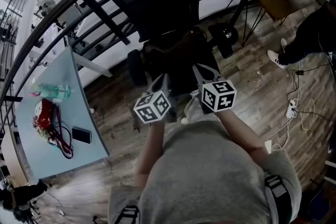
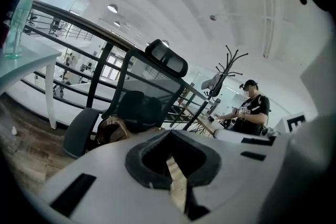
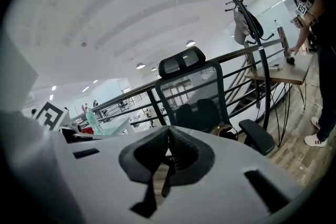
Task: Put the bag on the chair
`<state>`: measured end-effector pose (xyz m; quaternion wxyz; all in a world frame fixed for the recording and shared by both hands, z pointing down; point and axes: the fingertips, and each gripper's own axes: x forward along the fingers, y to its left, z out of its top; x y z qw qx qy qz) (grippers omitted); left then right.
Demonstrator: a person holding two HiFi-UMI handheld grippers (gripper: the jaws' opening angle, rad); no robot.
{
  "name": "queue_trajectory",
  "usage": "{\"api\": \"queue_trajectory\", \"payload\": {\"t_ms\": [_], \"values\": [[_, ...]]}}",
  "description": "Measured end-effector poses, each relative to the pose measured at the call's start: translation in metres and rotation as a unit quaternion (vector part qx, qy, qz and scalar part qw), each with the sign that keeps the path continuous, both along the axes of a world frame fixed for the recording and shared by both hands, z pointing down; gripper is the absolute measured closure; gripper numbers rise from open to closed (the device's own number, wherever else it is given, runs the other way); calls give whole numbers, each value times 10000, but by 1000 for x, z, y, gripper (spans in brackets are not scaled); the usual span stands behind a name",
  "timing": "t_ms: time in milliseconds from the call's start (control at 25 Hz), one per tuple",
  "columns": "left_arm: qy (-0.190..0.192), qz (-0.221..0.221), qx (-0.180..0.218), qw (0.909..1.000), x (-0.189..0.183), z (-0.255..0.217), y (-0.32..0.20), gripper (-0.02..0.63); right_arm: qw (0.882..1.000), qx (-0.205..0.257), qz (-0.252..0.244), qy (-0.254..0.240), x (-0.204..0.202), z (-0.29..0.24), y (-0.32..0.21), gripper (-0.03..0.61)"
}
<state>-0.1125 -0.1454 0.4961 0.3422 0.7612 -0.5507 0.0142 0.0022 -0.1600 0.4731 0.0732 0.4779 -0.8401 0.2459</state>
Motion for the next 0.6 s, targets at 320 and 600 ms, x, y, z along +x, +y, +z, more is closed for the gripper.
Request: {"api": "queue_trajectory", "payload": {"t_ms": [320, 600], "values": [[44, 150, 105, 9998, -3, -13, 21, 611, 9998, 166, -32, -98, -4, -14, 23, 574], [53, 134, 106, 9998, -7, -16, 28, 611, 9997, 181, -79, -148, -6, -19, 30, 574]]}}
